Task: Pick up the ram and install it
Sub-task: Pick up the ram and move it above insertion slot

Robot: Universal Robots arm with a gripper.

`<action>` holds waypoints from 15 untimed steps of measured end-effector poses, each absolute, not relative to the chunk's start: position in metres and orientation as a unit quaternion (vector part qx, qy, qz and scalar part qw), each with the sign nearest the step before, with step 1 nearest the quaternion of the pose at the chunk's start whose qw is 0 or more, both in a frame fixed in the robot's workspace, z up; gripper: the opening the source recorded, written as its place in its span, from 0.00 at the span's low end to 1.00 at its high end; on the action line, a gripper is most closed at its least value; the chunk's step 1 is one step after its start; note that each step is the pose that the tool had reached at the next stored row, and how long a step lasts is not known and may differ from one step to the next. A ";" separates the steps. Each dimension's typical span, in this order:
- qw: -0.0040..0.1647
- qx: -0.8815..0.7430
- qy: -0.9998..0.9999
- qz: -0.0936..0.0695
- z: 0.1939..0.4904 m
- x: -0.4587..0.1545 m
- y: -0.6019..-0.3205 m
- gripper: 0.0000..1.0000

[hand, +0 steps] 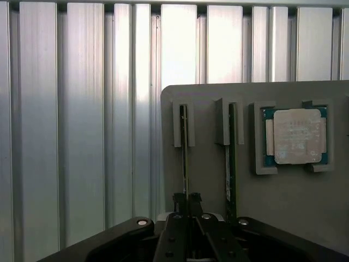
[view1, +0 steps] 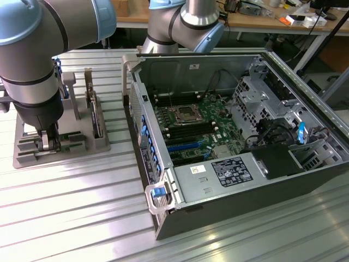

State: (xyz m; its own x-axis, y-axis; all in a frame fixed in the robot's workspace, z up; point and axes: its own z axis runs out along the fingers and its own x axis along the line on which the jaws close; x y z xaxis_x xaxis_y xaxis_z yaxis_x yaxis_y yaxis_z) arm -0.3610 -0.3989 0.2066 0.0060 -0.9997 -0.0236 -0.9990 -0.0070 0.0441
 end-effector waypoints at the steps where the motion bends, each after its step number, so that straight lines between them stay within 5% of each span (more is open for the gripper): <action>1: 0.007 0.709 -0.705 -0.024 0.207 -0.361 -0.399 0.12; 15: 0.007 0.709 -0.705 -0.024 0.215 -0.361 -0.399 0.12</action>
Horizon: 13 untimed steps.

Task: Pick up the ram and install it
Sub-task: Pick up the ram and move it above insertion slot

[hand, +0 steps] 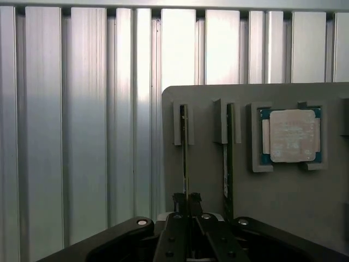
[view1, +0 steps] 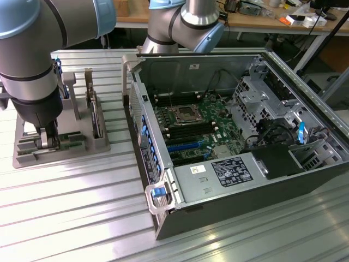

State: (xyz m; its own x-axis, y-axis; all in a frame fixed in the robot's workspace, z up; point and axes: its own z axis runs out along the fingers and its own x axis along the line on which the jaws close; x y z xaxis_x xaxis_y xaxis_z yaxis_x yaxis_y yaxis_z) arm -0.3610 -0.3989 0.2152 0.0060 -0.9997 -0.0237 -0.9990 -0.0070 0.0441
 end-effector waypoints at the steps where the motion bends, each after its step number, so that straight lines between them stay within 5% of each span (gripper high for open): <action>1: 0.007 0.709 -0.705 -0.024 0.216 -0.361 -0.399 0.12; 13: 0.007 0.709 -0.705 -0.025 0.231 -0.361 -0.399 0.12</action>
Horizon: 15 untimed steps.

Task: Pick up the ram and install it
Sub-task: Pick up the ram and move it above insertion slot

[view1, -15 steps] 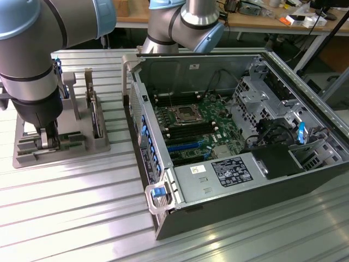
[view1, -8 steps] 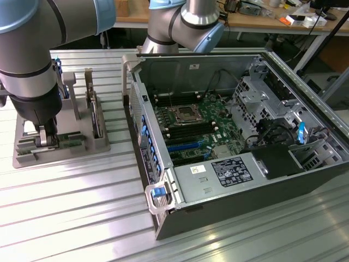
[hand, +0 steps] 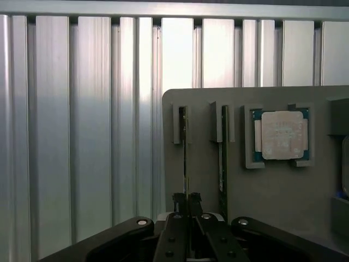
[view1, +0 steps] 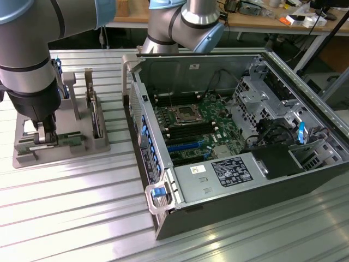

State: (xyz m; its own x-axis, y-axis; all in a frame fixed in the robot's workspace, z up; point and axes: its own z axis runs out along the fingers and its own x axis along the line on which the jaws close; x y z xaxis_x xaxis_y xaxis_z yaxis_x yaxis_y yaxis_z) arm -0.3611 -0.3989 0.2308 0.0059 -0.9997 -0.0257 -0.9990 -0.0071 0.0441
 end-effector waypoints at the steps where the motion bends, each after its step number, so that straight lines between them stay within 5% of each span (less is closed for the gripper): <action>1: 0.006 0.709 -0.705 -0.025 0.232 -0.361 -0.399 0.12; 15: 0.005 0.709 -0.705 -0.026 0.248 -0.361 -0.399 0.12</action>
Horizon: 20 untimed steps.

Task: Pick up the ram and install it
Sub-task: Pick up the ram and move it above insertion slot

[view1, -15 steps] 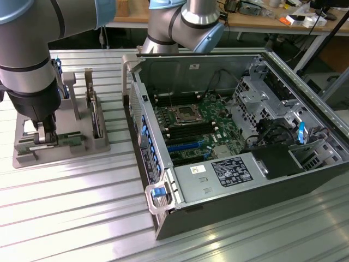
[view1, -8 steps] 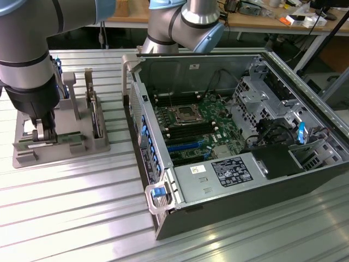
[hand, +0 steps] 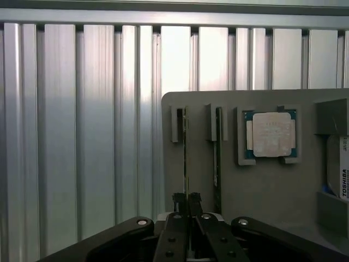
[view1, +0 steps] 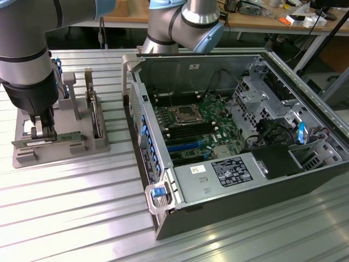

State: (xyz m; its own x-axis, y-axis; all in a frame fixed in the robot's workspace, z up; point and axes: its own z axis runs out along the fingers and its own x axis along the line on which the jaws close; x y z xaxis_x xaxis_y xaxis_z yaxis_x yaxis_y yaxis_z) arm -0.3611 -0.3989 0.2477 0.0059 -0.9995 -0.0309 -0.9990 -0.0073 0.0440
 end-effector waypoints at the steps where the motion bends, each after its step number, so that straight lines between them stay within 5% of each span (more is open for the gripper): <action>1: 0.004 0.709 -0.704 -0.027 0.249 -0.361 -0.399 0.12; 20: 0.000 0.709 -0.704 -0.031 0.274 -0.361 -0.399 0.12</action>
State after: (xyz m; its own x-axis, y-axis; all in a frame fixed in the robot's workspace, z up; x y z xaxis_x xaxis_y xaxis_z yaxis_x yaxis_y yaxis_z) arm -0.3611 -0.3989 0.2736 0.0059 -0.9991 -0.0431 -0.9990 -0.0078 0.0440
